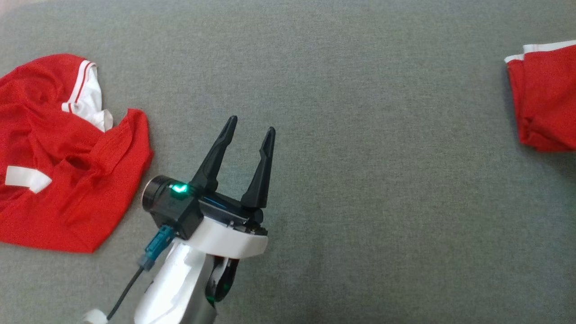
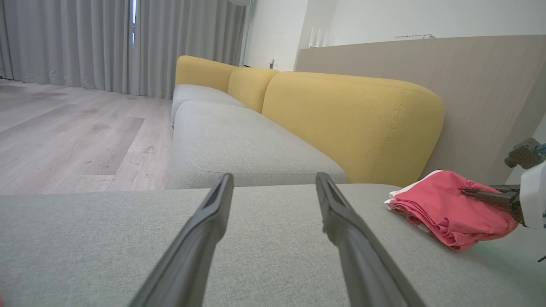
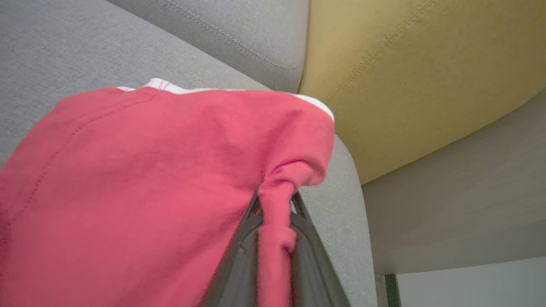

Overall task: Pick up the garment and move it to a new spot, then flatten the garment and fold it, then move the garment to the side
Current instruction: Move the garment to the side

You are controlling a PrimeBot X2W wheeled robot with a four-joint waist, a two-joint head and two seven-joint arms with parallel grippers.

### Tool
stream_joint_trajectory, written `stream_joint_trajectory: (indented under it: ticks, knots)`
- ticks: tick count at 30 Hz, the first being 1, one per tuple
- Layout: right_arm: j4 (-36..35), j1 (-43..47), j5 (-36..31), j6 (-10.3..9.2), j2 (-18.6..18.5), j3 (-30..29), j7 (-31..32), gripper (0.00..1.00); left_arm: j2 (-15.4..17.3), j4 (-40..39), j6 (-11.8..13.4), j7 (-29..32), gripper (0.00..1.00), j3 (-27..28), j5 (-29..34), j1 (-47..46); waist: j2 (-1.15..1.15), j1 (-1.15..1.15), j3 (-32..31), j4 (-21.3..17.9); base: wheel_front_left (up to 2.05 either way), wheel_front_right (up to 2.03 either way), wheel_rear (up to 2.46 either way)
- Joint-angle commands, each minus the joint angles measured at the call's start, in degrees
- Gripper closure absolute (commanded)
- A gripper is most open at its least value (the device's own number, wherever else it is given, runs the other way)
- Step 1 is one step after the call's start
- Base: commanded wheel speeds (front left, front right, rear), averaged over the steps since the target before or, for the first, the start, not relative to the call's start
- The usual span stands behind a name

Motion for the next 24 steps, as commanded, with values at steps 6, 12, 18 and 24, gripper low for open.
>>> stream_joint_trajectory:
  ticks: [6, 12, 18, 24]
  knots:
    - [0.4, -1.4, -1.8, 0.37, 0.4, -3.0, -2.3, 0.00, 0.1, -1.3, -0.3, -0.3, 0.00, 3.1, 0.4, -1.2, 0.00, -0.01, -2.0, -0.7, 0.00, 0.00, 0.00]
    - [-1.7, -1.7, -2.1, 0.37, 4.8, -6.6, -4.9, 0.00, 0.1, -1.4, -0.1, -0.3, 0.00, 5.3, 0.6, 0.3, 0.00, -0.01, -5.5, -1.7, 0.00, 0.00, 0.00]
    - [-9.7, -0.7, -0.1, 0.37, 11.9, -9.9, -6.2, 0.00, 0.1, -1.9, 0.0, -0.3, 0.00, 8.3, 0.9, 2.8, 0.00, -0.01, -9.9, -2.6, 0.00, 0.00, 0.00]
    - [-21.4, 3.7, 3.1, 0.37, 19.7, -14.6, -5.9, 0.00, 0.1, -2.3, -0.2, -0.3, 0.00, 10.8, 1.2, 6.0, 0.00, -0.01, -13.6, -3.1, 0.00, 0.00, 0.00]
